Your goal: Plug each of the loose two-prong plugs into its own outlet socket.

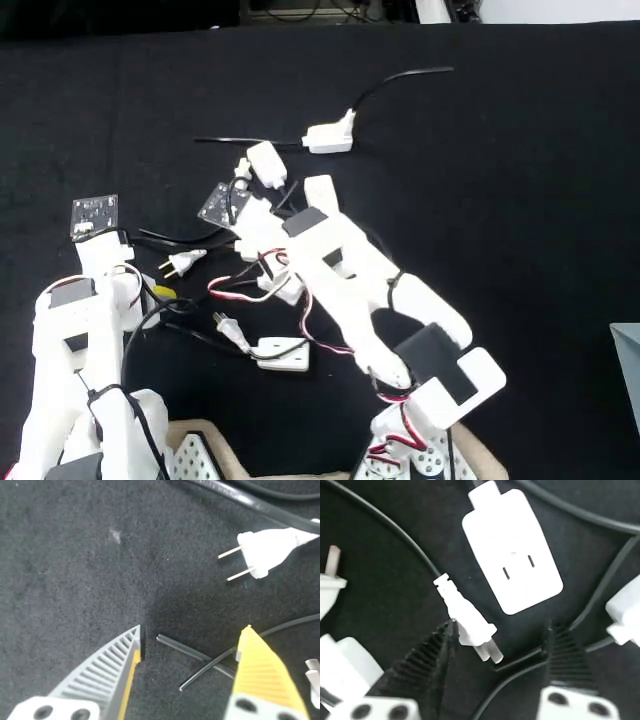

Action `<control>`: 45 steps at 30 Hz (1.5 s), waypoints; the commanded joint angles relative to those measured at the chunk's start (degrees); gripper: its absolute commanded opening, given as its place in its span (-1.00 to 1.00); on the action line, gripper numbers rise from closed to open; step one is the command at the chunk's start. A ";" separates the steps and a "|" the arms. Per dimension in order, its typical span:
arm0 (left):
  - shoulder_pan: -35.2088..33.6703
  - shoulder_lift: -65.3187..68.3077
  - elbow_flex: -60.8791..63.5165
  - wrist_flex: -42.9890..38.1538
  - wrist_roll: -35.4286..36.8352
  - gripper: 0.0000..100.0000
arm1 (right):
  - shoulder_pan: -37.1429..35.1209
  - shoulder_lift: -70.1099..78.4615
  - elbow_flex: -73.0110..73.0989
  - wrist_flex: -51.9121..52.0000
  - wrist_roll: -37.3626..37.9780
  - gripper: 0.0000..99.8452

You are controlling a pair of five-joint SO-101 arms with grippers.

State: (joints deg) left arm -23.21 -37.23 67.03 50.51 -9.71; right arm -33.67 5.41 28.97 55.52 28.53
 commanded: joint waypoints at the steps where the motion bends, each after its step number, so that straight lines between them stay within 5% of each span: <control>1: -0.04 -1.14 -0.48 -1.05 -0.44 -0.39 | -1.32 -0.13 -2.51 -0.26 -0.53 -0.48; 11: -0.04 -1.14 -0.48 -1.05 -0.44 -0.39 | -5.89 0.66 -2.33 -0.09 -0.53 -0.50; 33: -0.04 -1.14 -0.48 -1.05 -0.44 -0.39 | -5.63 0.13 -8.31 11.60 -0.88 -0.98; 45: -0.48 -1.14 -0.92 -1.05 0.00 -0.39 | -1.93 -22.02 -3.38 12.84 -15.74 -0.98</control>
State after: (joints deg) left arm -23.21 -37.23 67.03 50.51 -9.71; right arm -38.24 -11.03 24.31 69.93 16.75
